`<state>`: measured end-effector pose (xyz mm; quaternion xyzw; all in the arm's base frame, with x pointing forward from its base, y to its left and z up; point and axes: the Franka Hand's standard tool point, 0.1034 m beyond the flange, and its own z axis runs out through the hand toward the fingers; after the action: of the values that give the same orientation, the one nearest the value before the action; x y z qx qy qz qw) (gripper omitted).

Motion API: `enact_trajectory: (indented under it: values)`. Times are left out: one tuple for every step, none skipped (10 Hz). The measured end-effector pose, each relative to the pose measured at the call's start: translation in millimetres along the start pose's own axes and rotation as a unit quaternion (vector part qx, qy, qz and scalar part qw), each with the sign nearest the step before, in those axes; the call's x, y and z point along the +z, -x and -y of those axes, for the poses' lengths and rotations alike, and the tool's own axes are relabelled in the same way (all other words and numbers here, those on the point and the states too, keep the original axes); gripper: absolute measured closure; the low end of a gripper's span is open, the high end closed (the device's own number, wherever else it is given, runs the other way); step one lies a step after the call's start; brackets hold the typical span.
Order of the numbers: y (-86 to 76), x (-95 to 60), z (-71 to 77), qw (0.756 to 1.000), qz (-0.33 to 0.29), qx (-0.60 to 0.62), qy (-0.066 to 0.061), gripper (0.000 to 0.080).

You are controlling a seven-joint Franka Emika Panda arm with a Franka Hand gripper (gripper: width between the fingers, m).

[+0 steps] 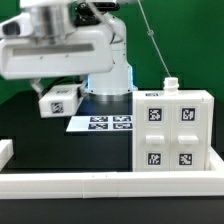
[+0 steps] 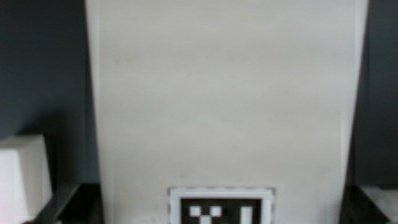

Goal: Assemble cabinet

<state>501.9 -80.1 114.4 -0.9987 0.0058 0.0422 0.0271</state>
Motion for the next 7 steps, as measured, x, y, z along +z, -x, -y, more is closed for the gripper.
enact_trajectory:
  values:
    - [2.1,7.1,-5.0,1.0,-0.001,-0.012,0.001,0.0246]
    - [3.1,9.6,-6.3,1.0,0.002,-0.01,0.001,0.0246]
    - [2.8,9.5,-5.1,1.0,0.002,-0.011,0.001,0.0246]
    - [1.1,7.6,-4.1,1.0,0.001,-0.012,0.001,0.0246]
    - [-8.9,-10.5,5.5,1.0,0.011,-0.012,0.006,0.0246]
    - [-30.4,-32.8,23.8,1.0,-0.004,-0.015,0.009,0.0246]
    - [-46.8,-51.1,49.8,1.0,-0.008,-0.008,0.012,0.0246]
